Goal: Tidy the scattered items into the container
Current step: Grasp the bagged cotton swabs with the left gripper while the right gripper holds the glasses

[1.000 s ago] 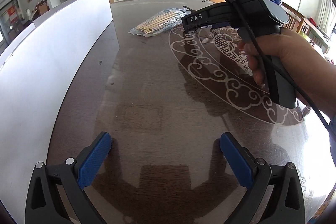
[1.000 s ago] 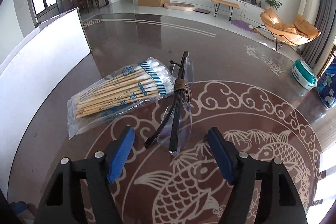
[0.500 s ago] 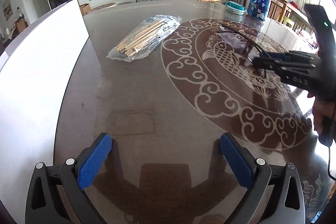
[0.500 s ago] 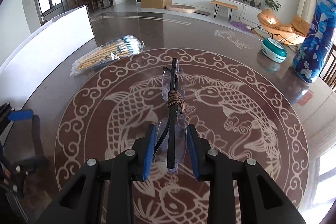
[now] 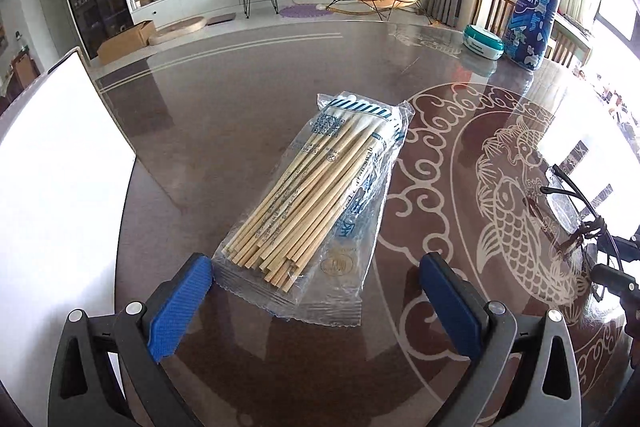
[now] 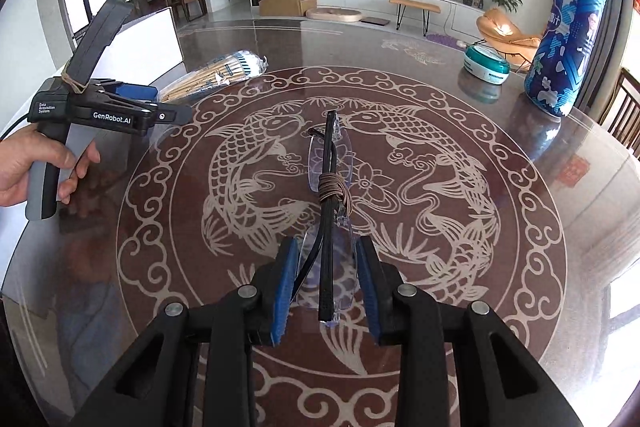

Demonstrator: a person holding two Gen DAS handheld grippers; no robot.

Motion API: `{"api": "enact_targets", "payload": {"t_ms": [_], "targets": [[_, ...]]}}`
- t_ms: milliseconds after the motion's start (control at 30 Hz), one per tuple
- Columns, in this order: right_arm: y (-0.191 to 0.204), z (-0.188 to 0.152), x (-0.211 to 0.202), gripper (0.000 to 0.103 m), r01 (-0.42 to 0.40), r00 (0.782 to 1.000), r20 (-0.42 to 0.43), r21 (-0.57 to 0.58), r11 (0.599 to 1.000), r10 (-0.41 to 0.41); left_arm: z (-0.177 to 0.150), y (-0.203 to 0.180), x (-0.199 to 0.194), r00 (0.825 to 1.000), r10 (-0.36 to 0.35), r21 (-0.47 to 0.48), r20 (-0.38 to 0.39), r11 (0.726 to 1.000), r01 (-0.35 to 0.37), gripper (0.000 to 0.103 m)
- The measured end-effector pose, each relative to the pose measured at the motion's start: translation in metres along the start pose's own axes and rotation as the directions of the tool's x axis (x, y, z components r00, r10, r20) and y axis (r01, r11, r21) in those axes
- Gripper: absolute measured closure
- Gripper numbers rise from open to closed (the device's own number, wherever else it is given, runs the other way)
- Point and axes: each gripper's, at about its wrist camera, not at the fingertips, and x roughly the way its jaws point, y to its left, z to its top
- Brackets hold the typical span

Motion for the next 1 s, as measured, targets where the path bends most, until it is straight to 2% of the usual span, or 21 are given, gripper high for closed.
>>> {"api": "enact_targets", "payload": {"t_ms": [133, 200, 267, 333, 433, 567, 700, 733, 767, 833, 867, 1000], "targets": [[-0.001, -0.001, -0.001, 0.071, -0.004, 1.000, 0.000, 0.004, 1.000, 0.004, 0.021, -0.005, 0.012, 1.000, 0.001, 0.029, 0.000, 1.000, -0.001, 0.000], [-0.003, 0.000, -0.001, 0.071, -0.008, 1.000, 0.000, 0.007, 1.000, 0.008, 0.030, -0.007, 0.017, 1.000, -0.002, 0.036, -0.025, 0.999, 0.002, 0.000], [-0.004, 0.000, -0.001, 0.071, -0.012, 1.000, 0.001, 0.011, 1.000, 0.012, 0.035, -0.007, 0.020, 0.998, -0.034, 0.067, -0.061, 0.997, 0.038, 0.000], [-0.005, 0.000, -0.001, 0.071, -0.013, 1.000, 0.001, 0.012, 1.000, 0.013, 0.039, -0.005, 0.021, 0.997, -0.021, 0.100, -0.070, 0.995, 0.028, 0.000], [-0.005, 0.000, 0.000, 0.071, -0.013, 1.000, 0.001, 0.011, 1.000, 0.013, 0.047, 0.003, 0.027, 0.996, -0.039, 0.083, -0.085, 0.995, 0.046, 0.000], [-0.005, 0.000, 0.000, 0.071, -0.015, 1.000, 0.001, 0.013, 1.000, 0.015, 0.063, -0.005, 0.039, 0.995, -0.068, 0.103, -0.072, 0.992, 0.075, 0.000], [-0.004, 0.000, 0.000, 0.071, -0.010, 1.000, 0.000, 0.010, 1.000, 0.010, 0.074, -0.022, 0.046, 0.996, -0.067, 0.105, -0.059, 0.992, 0.073, 0.000], [-0.004, 0.000, 0.000, 0.071, -0.009, 1.000, 0.000, 0.008, 1.000, 0.009, 0.076, -0.026, 0.045, 0.996, -0.068, 0.109, -0.059, 0.991, 0.074, 0.004], [-0.005, 0.000, 0.000, 0.071, -0.008, 1.000, 0.000, 0.008, 1.000, 0.008, 0.078, -0.030, 0.043, 0.996, -0.071, 0.113, -0.052, 0.991, 0.076, 0.025], [-0.004, 0.001, 0.000, 0.071, -0.006, 1.000, 0.000, 0.006, 1.000, 0.006, 0.081, -0.033, 0.037, 0.998, -0.047, 0.099, -0.037, 0.994, 0.050, 0.057], [-0.004, 0.001, 0.001, 0.071, -0.004, 1.000, -0.001, 0.005, 1.000, 0.004, 0.080, -0.034, 0.035, 0.999, -0.019, 0.079, -0.036, 0.997, 0.022, 0.067], [-0.004, 0.000, 0.001, 0.071, -0.002, 1.000, -0.001, 0.003, 1.000, 0.002, 0.056, -0.034, 0.019, 0.998, 0.055, -0.046, -0.018, 0.997, -0.055, 0.068]]}}
